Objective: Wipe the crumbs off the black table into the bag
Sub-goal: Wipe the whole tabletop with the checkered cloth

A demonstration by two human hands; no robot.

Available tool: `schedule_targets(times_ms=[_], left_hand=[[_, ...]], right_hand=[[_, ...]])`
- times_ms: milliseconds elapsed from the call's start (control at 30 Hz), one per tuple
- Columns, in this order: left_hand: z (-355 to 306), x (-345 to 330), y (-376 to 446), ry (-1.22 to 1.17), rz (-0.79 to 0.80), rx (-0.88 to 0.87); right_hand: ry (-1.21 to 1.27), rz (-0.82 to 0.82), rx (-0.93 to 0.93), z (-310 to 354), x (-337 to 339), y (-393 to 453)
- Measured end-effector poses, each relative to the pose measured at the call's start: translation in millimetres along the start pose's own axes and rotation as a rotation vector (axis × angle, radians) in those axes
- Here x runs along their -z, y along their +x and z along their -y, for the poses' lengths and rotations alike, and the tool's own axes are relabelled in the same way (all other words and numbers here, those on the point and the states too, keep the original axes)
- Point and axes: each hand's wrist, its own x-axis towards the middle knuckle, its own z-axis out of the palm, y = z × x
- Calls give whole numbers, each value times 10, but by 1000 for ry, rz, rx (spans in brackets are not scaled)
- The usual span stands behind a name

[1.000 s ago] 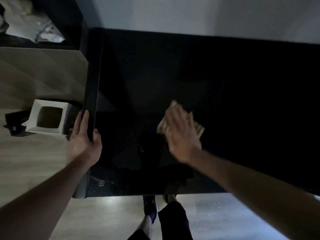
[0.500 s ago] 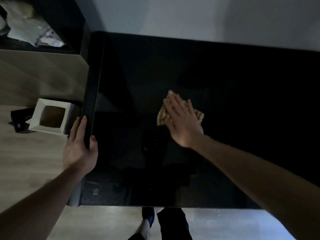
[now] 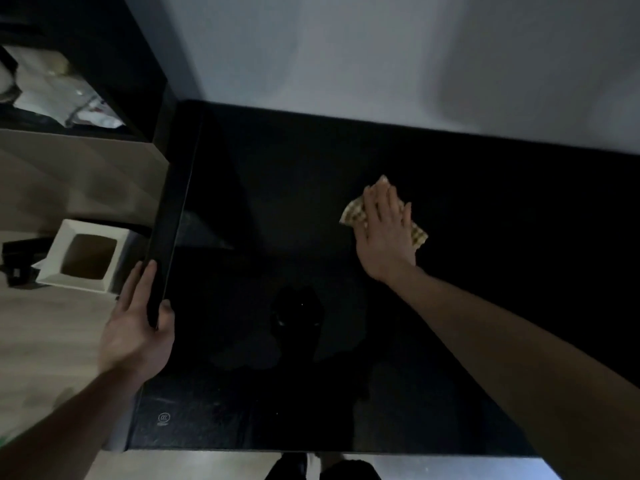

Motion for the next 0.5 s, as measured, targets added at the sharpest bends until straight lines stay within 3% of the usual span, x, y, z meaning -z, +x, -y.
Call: schedule_targets(times_ms=[333, 500], left_hand=[[18, 37, -44, -11, 2, -35], [19, 32, -61, -14, -11, -34]], right_hand=[[17, 181, 241, 249, -327, -2154], [4, 228, 337, 76, -351, -2463]])
